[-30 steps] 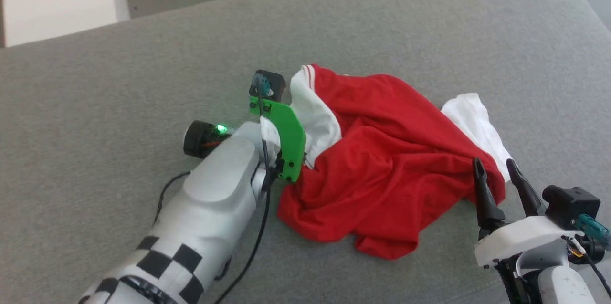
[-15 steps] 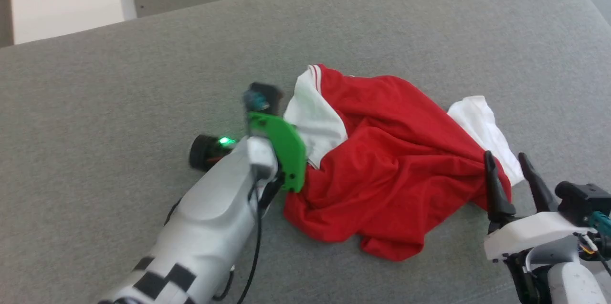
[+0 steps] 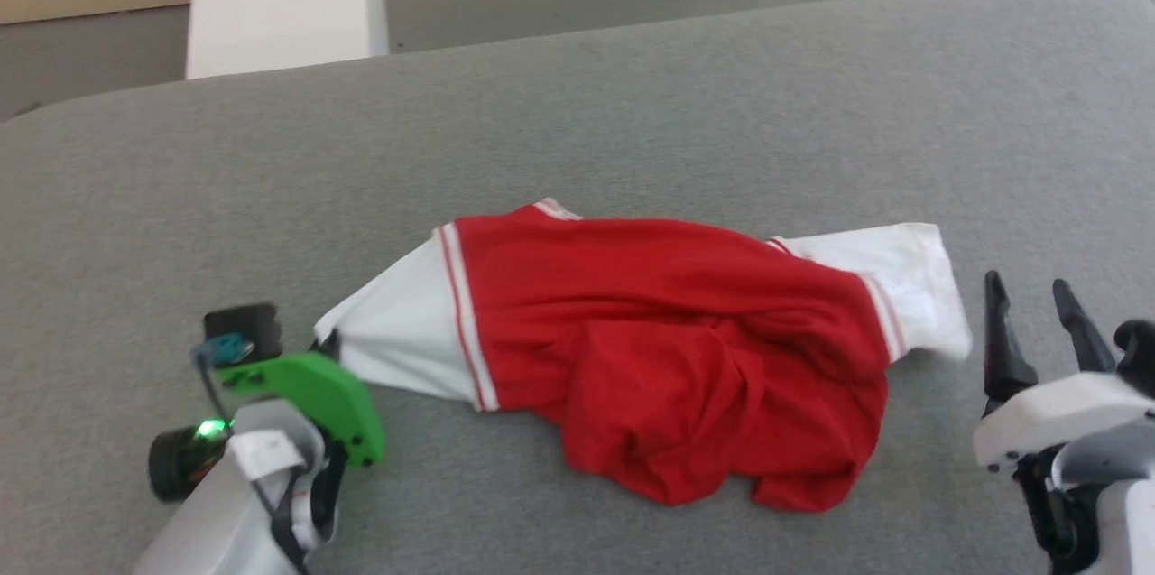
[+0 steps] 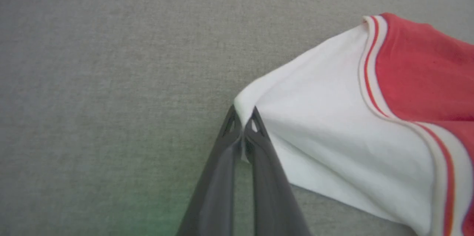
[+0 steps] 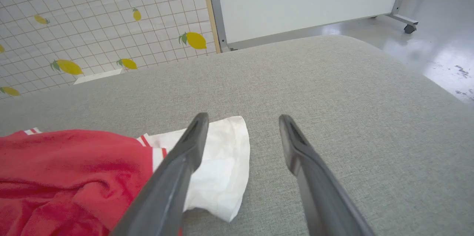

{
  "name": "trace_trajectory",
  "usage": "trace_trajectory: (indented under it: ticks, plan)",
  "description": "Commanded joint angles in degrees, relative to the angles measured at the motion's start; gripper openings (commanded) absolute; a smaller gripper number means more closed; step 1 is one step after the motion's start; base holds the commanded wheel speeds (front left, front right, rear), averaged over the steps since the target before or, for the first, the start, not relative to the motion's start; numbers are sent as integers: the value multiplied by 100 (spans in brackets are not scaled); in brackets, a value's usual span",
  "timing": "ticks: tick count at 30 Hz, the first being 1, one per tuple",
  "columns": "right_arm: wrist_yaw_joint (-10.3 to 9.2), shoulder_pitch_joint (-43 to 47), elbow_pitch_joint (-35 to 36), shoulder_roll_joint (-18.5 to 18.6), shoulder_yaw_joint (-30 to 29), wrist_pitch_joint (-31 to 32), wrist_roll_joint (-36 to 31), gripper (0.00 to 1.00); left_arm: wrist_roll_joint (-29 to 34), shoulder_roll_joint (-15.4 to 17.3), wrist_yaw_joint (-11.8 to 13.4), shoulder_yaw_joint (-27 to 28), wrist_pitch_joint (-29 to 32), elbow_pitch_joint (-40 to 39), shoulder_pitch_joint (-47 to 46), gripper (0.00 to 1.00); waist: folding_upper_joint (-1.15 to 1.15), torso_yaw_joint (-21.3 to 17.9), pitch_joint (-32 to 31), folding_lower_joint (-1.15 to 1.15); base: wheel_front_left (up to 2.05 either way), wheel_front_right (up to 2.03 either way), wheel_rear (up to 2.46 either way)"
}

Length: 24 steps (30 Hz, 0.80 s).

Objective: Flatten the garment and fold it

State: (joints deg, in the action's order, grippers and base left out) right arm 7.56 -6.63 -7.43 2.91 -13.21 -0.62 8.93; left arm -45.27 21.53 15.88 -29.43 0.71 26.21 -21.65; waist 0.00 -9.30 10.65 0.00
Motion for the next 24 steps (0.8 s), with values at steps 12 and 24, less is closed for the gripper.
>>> trace_trajectory:
  ticks: [12, 24]
  plan:
    - [-8, -1826, -1565, 22, -569, 1685, -600, 100, -140, 424, 495, 117, 371, -1410, 687, 0, 0, 672, 346, 0, 0, 0, 0]
    - [-8, -3107, -3290, 277, -1131, 3330, -1050, 100, -128, 428, 507, 54, 458, -1653, 570, 0, 0, 930, 620, 0, 0, 0, 0]
